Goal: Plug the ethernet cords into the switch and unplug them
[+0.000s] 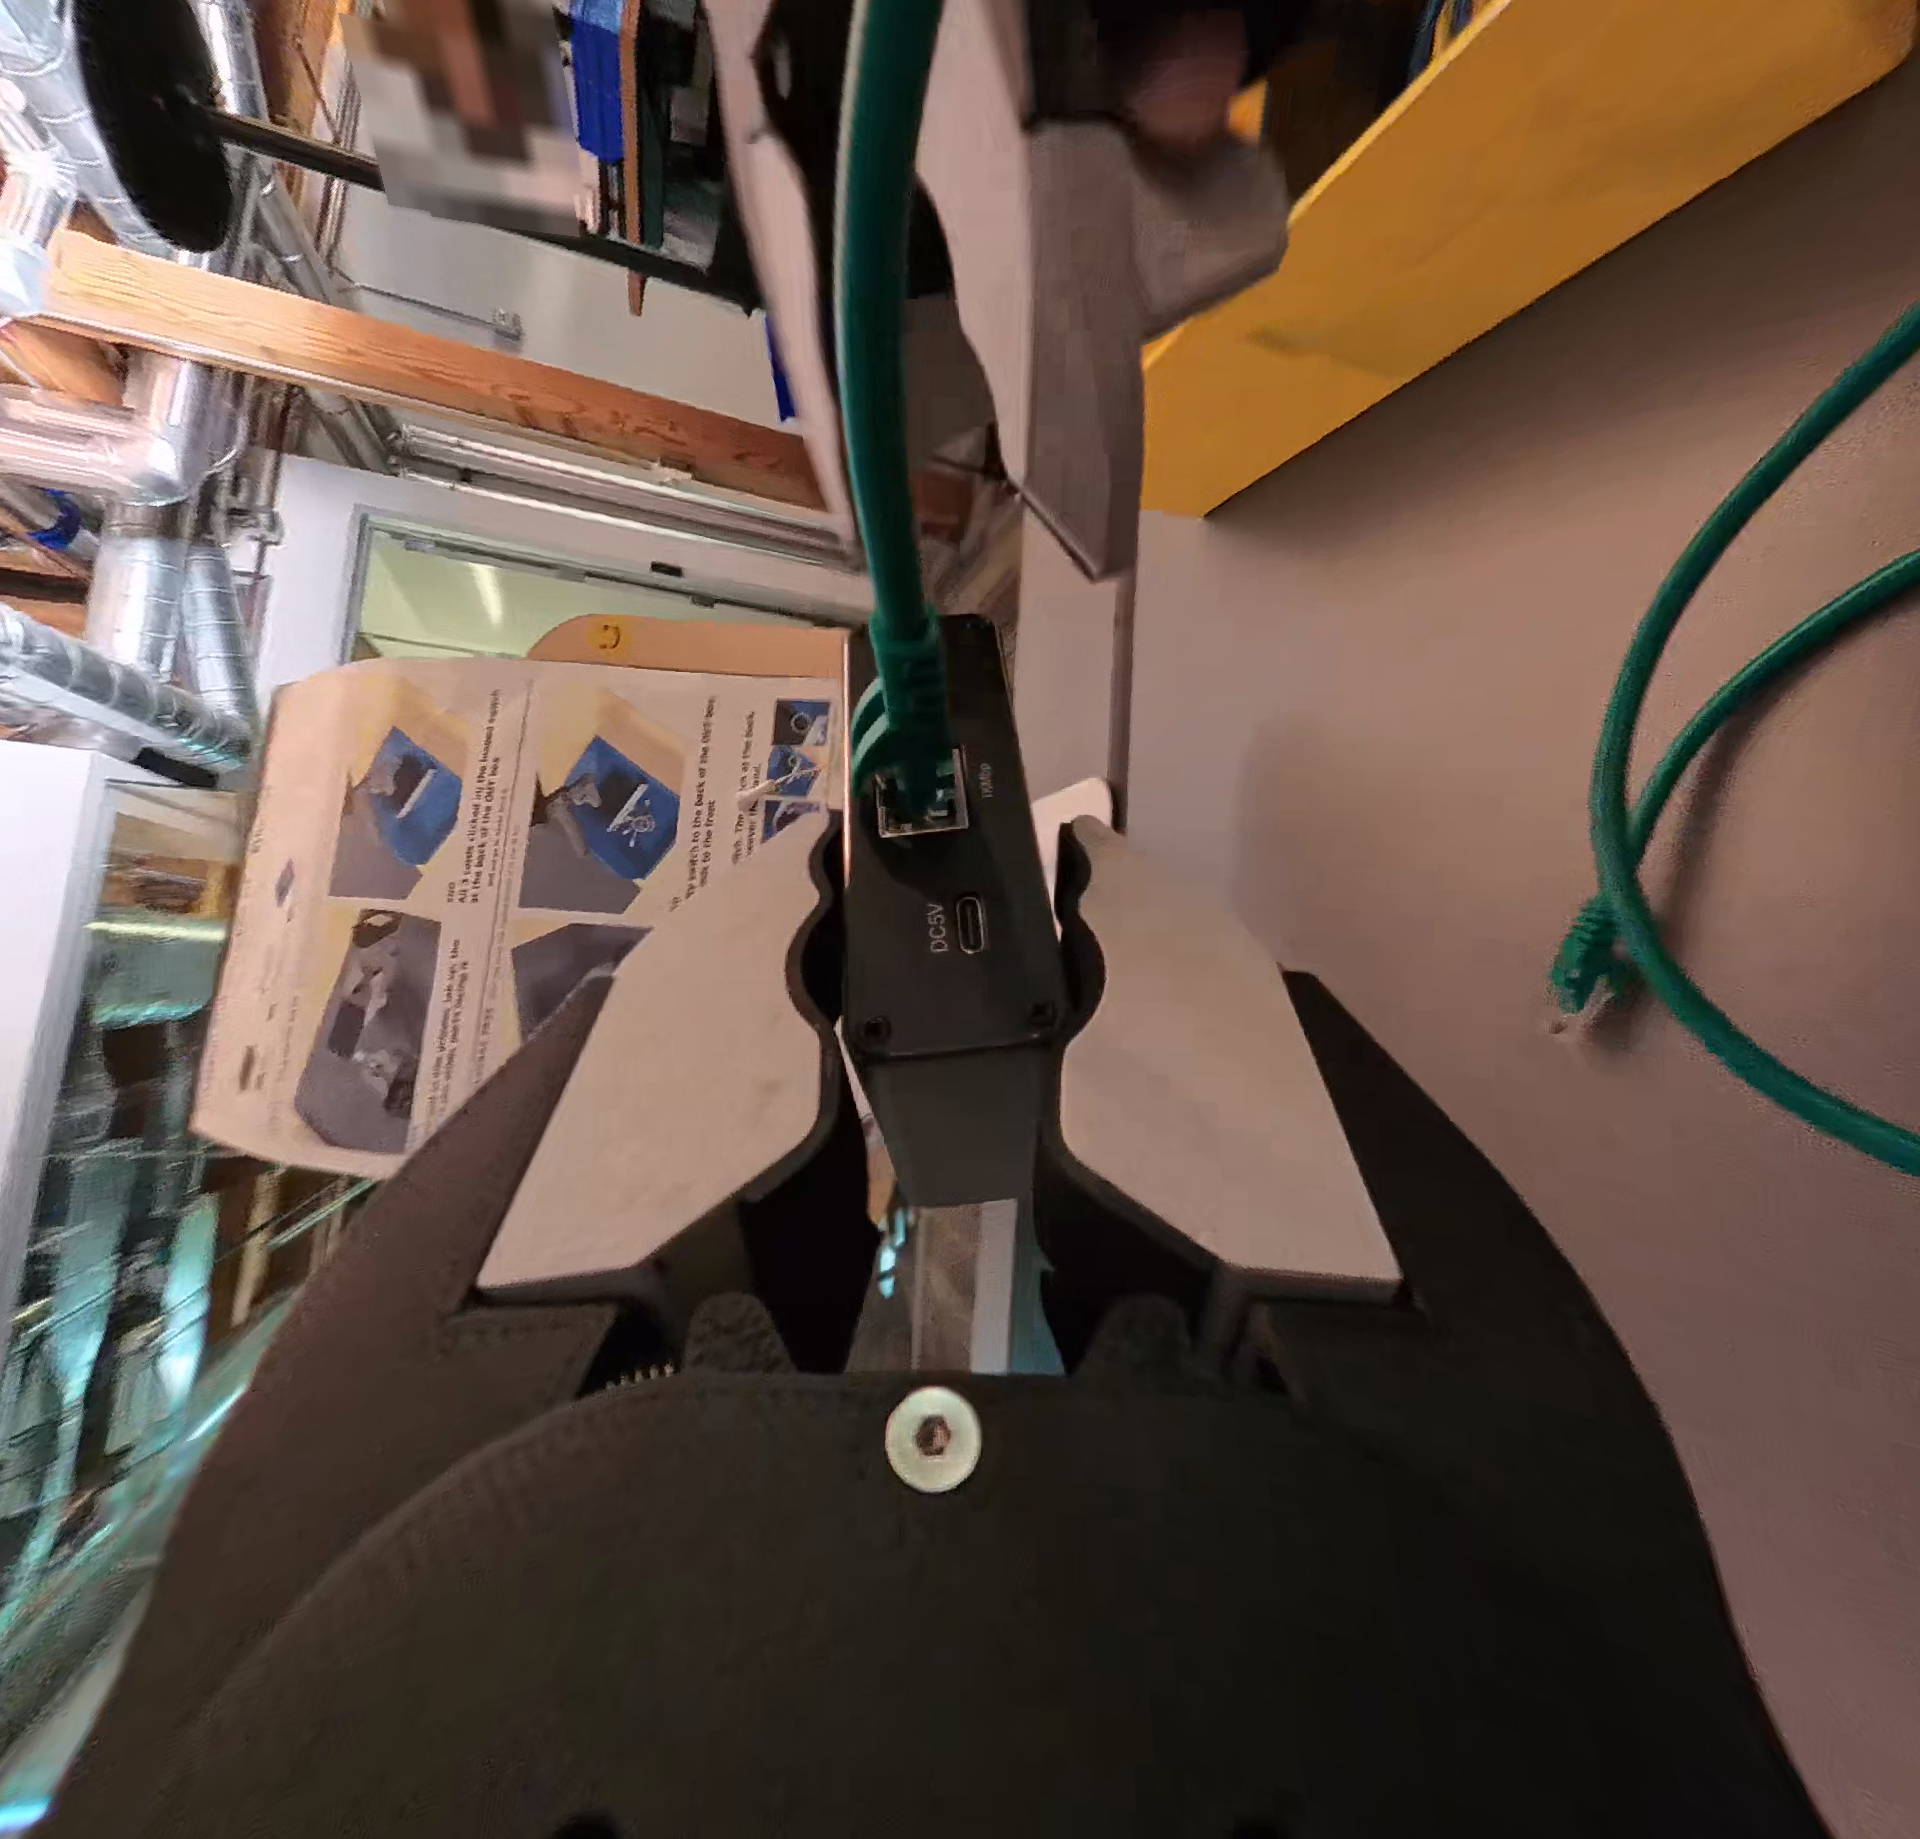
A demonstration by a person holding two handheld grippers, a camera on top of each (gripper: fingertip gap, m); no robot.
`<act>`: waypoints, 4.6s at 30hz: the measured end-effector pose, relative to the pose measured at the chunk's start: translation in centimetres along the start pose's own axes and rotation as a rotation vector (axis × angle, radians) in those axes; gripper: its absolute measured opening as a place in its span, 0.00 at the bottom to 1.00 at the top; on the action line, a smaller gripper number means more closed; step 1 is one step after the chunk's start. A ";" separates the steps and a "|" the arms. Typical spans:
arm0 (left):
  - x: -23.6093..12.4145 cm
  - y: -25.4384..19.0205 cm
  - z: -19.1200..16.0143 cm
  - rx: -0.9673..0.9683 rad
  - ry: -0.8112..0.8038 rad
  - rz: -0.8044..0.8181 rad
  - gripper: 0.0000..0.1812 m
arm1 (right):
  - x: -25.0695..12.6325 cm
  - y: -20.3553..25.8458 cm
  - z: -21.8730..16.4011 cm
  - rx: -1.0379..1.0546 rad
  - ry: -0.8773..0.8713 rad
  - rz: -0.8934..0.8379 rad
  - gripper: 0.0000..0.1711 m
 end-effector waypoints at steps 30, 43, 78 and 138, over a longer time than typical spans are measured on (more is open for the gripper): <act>-0.9 -0.1 2.1 0.133 -0.135 0.075 0.19 | 0.1 4.3 2.8 -1.036 0.039 -0.233 0.21; 0.7 -0.4 -0.2 0.187 0.060 0.070 0.20 | 1.1 3.1 1.1 -0.884 0.086 -0.213 0.21; -1.8 2.1 1.1 -0.175 -0.174 0.071 0.22 | -0.8 6.4 5.9 -1.176 0.094 -0.364 0.08; 1.3 0.4 0.8 0.052 0.027 0.076 0.22 | -1.8 5.9 2.9 -0.777 0.172 -0.091 0.09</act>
Point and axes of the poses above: each gripper's, where its closed fingertips meet, x out along the fingers, z out of its top, y = z × x across the jaws, the point moved 3 cm from there along -x, back along the fingers, and after that the axes turned 8 degrees about -y, right-handed, at the moved point
